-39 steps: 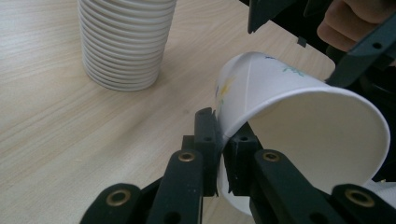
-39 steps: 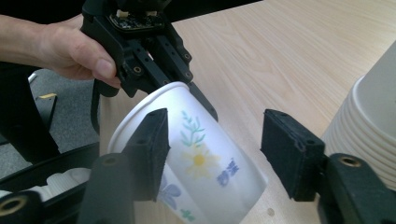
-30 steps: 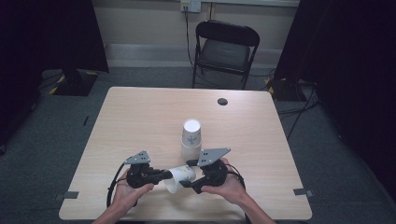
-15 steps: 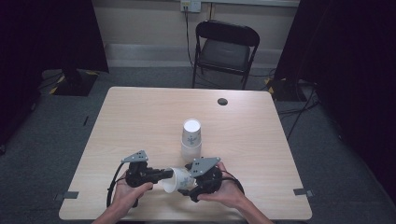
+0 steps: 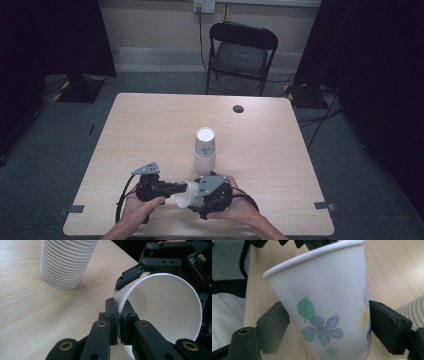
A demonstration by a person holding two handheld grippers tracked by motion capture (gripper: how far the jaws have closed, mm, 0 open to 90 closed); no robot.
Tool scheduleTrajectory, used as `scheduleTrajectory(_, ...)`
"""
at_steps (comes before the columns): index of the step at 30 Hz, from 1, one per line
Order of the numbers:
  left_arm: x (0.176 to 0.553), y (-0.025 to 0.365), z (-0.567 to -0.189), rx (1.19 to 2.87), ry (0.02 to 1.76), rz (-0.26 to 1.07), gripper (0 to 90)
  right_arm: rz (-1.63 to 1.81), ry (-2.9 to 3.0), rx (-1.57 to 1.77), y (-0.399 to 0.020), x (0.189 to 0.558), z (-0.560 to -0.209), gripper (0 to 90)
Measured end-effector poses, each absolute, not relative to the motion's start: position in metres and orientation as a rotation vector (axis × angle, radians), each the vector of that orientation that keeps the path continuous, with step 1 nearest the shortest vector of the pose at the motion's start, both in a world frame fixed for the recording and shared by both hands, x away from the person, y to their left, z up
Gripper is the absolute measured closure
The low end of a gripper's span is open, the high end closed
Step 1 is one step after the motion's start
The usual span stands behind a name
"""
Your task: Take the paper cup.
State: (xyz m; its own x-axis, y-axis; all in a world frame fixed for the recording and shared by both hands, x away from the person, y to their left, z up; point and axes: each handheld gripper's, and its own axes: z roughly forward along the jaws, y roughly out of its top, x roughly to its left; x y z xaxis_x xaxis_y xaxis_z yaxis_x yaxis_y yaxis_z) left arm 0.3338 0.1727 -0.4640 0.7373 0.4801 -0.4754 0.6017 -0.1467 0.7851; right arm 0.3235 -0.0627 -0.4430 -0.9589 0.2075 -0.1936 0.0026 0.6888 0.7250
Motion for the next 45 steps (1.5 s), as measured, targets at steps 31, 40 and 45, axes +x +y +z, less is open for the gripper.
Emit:
scheduleTrajectory(31,0.334,0.166,-0.464,1.816,0.847,-0.154,86.9,1.183,2.558,0.144,-0.049,0.317,-0.447,19.0)
scheduleTrajectory(40,0.335,0.162,-0.466,1.839,0.847,-0.163,86.9,1.166,2.557,0.126,-0.047,0.314,-0.446,18.9)
scheduleTrajectory(45,0.335,0.16,-0.466,1.841,0.846,-0.165,86.8,1.158,2.574,0.114,-0.046,0.313,-0.446,22.0)
